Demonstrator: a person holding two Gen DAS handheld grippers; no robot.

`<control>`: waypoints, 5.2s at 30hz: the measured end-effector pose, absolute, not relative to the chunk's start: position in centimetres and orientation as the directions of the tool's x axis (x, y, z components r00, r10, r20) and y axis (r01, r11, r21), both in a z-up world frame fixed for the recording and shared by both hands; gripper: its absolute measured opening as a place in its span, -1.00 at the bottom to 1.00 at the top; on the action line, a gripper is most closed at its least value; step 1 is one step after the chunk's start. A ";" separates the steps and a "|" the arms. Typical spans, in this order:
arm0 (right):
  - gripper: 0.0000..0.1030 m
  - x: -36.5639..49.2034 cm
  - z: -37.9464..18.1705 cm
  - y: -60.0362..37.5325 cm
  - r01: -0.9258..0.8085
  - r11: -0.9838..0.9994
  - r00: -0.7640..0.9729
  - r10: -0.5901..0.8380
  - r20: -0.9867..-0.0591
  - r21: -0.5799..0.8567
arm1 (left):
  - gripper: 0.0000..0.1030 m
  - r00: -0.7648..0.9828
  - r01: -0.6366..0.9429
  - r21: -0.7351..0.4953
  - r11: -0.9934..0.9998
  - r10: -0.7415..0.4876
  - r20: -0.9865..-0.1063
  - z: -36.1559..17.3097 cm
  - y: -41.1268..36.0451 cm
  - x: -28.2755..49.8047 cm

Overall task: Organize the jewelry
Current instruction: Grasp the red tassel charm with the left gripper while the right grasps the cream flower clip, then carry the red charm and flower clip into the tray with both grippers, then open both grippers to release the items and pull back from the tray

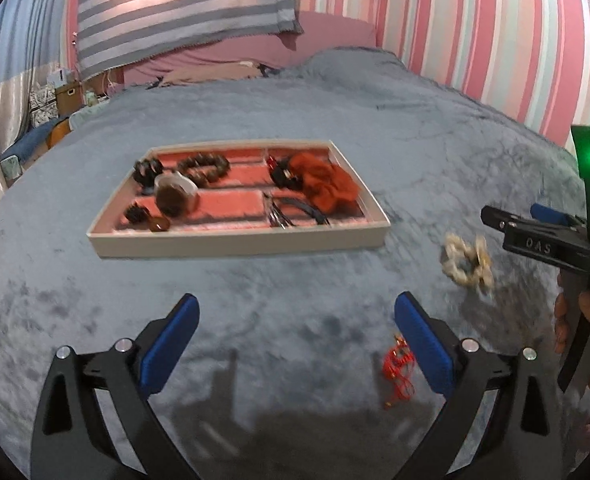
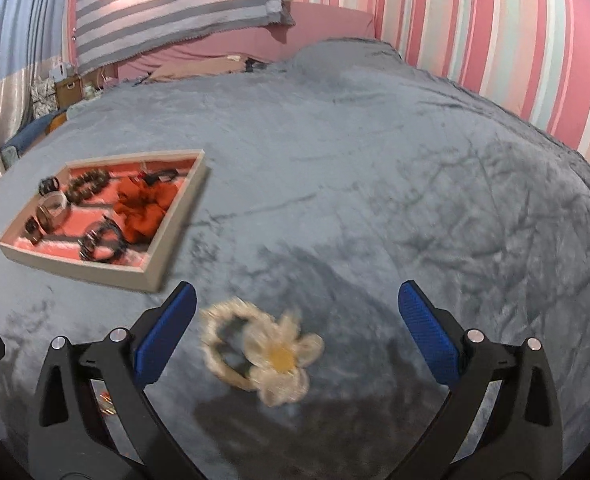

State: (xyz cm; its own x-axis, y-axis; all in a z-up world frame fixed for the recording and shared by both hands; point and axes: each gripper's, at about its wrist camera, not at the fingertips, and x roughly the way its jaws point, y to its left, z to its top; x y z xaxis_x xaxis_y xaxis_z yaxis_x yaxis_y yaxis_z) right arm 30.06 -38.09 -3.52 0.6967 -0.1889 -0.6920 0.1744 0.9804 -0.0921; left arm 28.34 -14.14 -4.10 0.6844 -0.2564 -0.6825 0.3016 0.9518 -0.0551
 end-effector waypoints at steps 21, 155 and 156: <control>0.25 30.2 -8.7 -39.9 0.138 0.989 0.601 -0.129 -0.788 -0.057 | 0.18 0.576 0.347 -0.028 0.937 -0.237 -0.783 -9.4 -20.2 27.8; 0.92 17.1 1.9 -21.6 0.105 0.995 0.885 -0.095 -0.456 -0.004 | 0.91 0.888 0.113 0.027 0.993 -0.088 -0.451 3.4 1.3 19.7; 0.92 16.5 1.9 -21.6 0.106 0.994 0.889 -0.095 -0.448 0.001 | 0.91 0.887 0.121 0.021 0.992 -0.099 -0.450 3.4 1.1 19.1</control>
State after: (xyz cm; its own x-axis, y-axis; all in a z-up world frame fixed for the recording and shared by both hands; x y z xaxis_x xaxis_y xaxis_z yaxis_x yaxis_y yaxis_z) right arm 16.47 -21.63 1.92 0.8892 -0.0945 -0.4476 0.1061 0.9944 0.0009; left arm 19.06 1.12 3.43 0.8875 -0.0989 -0.4501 0.1214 0.9924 0.0213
